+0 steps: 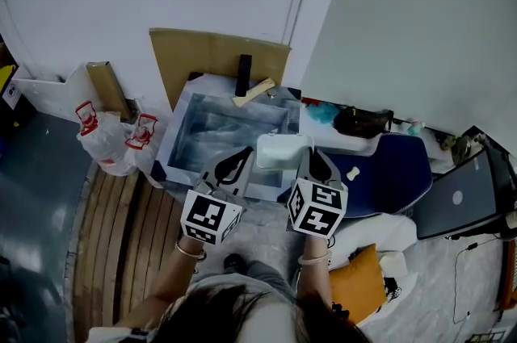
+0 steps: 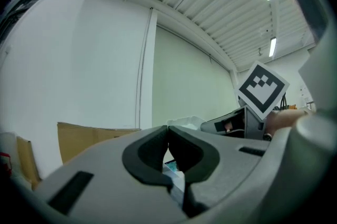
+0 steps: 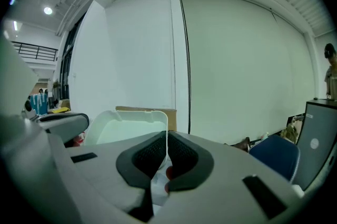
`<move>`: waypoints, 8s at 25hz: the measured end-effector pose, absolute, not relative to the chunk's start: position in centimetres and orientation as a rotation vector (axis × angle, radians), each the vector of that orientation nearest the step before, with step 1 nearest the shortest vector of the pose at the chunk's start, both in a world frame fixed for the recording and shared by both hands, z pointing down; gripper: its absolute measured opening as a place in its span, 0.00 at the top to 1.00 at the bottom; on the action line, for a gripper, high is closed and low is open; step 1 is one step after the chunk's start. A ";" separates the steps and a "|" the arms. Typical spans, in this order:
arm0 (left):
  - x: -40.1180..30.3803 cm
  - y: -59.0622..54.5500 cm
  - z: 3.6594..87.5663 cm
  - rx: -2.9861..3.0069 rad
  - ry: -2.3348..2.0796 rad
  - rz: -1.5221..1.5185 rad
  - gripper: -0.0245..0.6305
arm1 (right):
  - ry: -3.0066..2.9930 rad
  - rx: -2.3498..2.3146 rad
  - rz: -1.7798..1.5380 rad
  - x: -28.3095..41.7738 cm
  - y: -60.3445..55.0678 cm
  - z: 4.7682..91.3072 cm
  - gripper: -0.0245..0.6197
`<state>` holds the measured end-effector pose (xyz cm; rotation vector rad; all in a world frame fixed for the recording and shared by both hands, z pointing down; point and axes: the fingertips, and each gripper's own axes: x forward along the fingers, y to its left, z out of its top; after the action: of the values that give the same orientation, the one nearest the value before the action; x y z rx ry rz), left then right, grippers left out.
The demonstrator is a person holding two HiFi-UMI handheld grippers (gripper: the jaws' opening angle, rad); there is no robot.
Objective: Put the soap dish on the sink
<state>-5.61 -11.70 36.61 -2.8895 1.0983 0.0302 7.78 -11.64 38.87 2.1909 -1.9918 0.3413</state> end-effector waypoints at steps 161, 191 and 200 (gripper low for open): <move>4.6 -30.0 44.2 -2.950 1.238 -0.143 0.95 | -1.948 1.923 0.548 18.1 -34.5 55.0 0.89; 0.6 -16.5 38.9 -2.882 1.164 -0.014 0.95 | -2.074 2.034 0.301 12.7 -18.2 44.9 0.92; -0.9 -12.5 37.8 -2.872 1.137 0.003 0.95 | -2.109 2.067 0.197 10.8 -13.1 41.7 0.92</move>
<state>-0.90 -12.53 37.81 -2.8720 1.1373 0.0033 10.76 -13.11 41.74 2.0668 -2.1094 0.1970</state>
